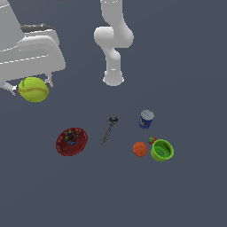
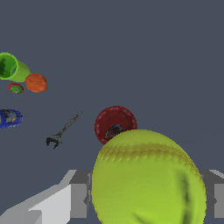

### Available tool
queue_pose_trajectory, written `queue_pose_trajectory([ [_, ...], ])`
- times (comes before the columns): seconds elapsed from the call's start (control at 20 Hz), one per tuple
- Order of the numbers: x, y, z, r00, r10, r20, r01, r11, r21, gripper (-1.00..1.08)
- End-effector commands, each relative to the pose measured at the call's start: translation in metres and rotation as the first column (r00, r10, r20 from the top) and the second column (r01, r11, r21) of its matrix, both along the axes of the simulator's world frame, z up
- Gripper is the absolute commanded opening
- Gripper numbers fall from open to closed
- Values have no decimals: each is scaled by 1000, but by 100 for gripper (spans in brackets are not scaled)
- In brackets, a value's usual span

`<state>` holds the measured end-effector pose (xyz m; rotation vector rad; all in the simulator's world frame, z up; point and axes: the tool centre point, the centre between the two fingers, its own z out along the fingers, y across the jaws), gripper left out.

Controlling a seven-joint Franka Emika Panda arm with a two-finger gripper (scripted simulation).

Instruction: Pick up a designated object from a clutter of objects.

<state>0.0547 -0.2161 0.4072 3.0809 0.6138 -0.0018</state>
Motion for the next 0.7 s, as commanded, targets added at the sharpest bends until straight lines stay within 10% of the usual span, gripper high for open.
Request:
queue_pose_trajectory([
  [0.0,4,-2,10,1000,0,1,0,1000,0,-100],
  [0.65,13,-5,27,1000,1,1,-1,1000,0,-100],
])
